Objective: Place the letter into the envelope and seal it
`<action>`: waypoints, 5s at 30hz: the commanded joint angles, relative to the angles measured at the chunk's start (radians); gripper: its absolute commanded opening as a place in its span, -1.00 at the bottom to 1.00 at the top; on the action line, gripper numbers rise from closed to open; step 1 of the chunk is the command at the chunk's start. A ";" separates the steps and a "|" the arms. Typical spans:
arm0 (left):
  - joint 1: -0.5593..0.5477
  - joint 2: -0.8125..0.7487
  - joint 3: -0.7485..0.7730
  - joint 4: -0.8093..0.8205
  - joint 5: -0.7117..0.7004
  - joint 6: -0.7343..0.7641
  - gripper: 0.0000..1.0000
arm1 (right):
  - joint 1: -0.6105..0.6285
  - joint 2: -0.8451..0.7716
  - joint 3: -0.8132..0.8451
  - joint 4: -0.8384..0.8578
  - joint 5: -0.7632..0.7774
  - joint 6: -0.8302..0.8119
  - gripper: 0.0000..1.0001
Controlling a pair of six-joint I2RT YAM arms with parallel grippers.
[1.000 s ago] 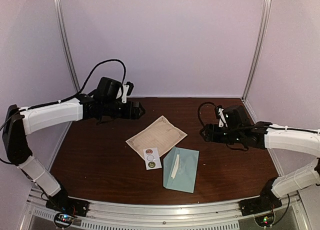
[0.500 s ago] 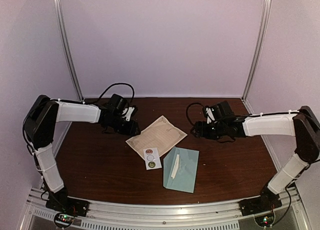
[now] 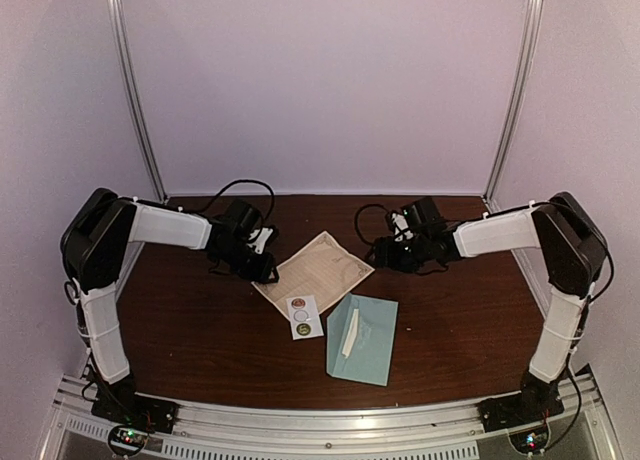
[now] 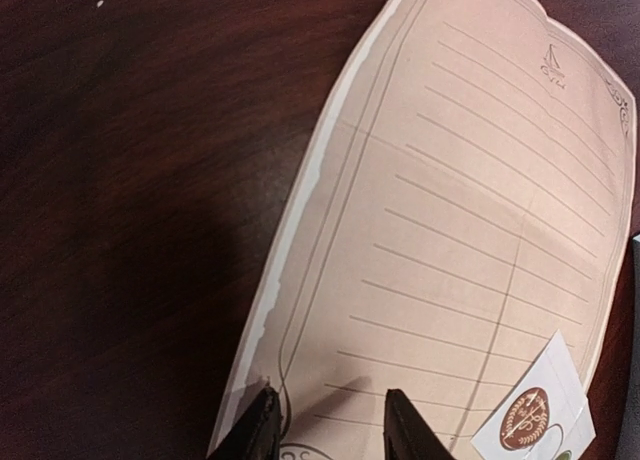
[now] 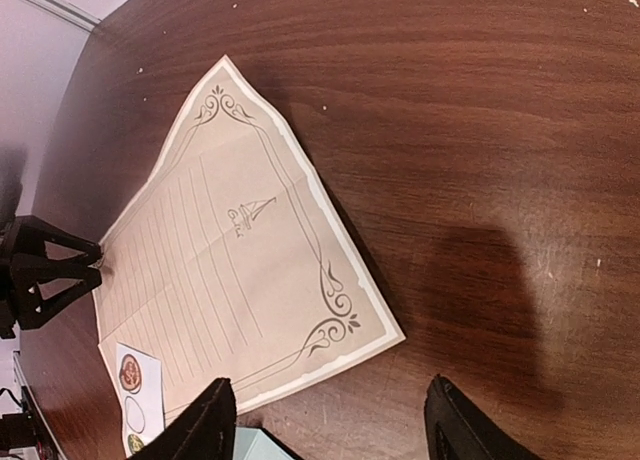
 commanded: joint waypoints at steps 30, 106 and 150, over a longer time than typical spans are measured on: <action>0.001 0.081 0.055 -0.018 0.027 0.008 -0.34 | -0.033 0.079 -0.028 0.156 -0.128 0.105 0.06; -0.004 -0.018 0.037 0.016 -0.036 -0.005 -0.37 | 0.004 0.136 -0.040 0.499 -0.255 0.344 -0.60; 0.034 -0.576 -0.249 0.536 0.447 0.036 0.33 | 0.059 -0.405 0.117 0.076 -0.466 -0.079 -0.73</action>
